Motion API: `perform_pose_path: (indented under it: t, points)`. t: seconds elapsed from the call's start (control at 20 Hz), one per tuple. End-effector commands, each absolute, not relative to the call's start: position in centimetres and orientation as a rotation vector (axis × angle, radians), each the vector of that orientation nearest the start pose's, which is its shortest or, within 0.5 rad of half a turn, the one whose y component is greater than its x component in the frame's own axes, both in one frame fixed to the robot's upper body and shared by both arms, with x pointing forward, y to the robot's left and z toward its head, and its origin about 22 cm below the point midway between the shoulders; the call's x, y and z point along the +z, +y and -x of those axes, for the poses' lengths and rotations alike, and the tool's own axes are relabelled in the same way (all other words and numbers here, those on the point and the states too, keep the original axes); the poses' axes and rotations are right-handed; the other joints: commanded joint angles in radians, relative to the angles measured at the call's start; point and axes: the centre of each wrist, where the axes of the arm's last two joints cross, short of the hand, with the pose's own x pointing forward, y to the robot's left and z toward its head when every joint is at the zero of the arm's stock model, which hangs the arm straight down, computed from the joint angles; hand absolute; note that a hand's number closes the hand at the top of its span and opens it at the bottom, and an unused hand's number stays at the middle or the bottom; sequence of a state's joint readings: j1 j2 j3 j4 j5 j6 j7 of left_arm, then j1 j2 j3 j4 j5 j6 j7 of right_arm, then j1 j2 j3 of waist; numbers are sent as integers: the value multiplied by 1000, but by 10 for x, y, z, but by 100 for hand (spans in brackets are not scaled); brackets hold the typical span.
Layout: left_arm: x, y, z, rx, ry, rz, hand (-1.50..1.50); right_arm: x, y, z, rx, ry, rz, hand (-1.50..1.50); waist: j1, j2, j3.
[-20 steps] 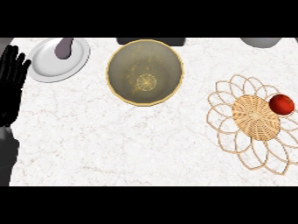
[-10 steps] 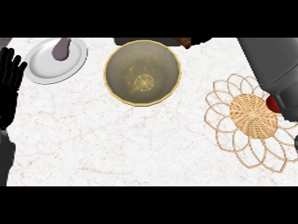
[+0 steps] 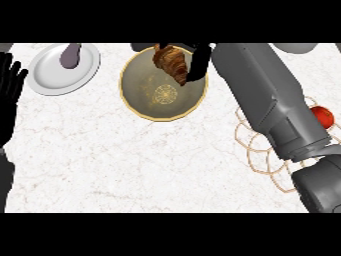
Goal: Pick the croissant from the placemat and place it in the bowl
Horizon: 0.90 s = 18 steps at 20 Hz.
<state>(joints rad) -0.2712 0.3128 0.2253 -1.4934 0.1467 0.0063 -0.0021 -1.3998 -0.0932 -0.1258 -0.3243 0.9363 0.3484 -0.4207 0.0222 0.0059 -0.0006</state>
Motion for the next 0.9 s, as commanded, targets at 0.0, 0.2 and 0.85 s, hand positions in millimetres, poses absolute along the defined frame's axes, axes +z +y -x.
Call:
perform_pose_path:
  t: [0.0,0.2,0.85]
  points:
    - [87,322,-306,1,-1806,-219,0,147,-73,-462,1436,-1554,222,150,5,7,0]
    - [96,323,-305,2,-1814,-211,0,122,-72,-457,1343,-1523,106,-150,20,9,0]
    - [92,313,-304,0,-1812,-212,0,142,-129,-473,721,-1816,-31,-150,26,13,1]
